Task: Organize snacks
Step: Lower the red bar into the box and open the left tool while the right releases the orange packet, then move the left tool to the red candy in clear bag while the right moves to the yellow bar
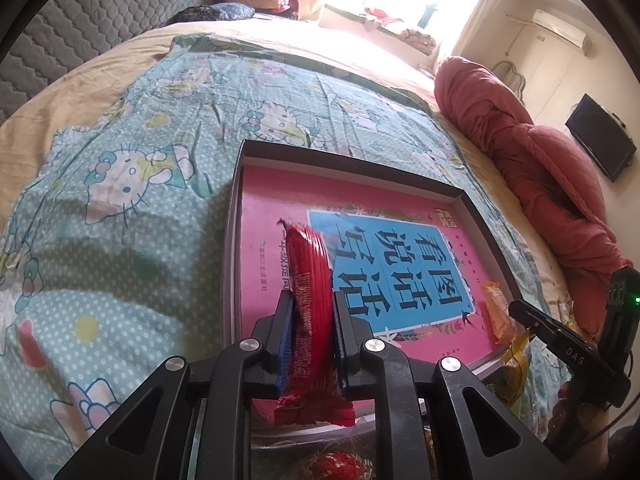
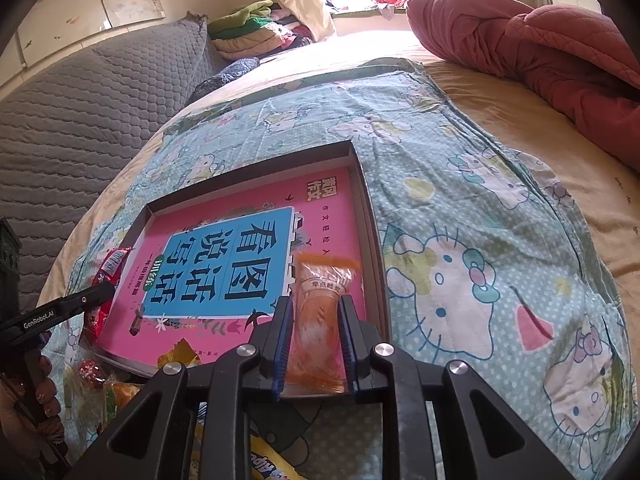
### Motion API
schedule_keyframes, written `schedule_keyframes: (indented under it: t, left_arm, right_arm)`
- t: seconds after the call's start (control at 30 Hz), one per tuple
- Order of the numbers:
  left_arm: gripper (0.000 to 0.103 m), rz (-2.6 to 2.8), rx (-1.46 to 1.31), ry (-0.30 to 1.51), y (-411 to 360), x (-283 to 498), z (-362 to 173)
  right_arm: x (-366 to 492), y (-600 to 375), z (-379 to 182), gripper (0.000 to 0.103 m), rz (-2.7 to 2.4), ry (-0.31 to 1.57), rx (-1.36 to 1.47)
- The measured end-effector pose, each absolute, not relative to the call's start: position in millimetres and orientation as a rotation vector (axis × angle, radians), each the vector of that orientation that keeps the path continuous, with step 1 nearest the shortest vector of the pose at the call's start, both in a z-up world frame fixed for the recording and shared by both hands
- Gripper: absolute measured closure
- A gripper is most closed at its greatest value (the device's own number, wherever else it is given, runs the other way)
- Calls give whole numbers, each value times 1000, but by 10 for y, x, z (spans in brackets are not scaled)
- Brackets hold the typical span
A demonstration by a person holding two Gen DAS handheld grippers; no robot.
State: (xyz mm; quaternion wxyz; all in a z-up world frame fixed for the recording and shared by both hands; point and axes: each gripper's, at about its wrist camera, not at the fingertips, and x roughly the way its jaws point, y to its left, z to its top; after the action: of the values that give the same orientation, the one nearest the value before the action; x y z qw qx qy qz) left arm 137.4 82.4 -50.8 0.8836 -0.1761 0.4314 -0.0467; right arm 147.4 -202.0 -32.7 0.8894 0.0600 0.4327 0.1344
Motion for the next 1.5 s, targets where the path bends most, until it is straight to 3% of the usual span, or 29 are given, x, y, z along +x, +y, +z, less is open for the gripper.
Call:
schedule_keyframes:
  t: [0.13,0.3,0.6,0.77,1.5]
  left_arm:
    - [77,-101,-360,890,811,1370,-466]
    - [56,-107,-360,882,805,1350,-407]
    - [44,-83,-326,870,792,1224,-257]
    - [43,-61,-301,871,794,1107,-200]
    - [42,-33,-268,928,788,650,-137]
  right_arm:
    - [1471,-2038,-283,76,281,884,136]
    - [1445,-2044,-216,75,301,867,150]
    - [1312,-1942,-51,71,345,821,89]
    - [1170,-1812,54,61,360,782,-6]
    - [700,-1537,159,60,430,765,-167]
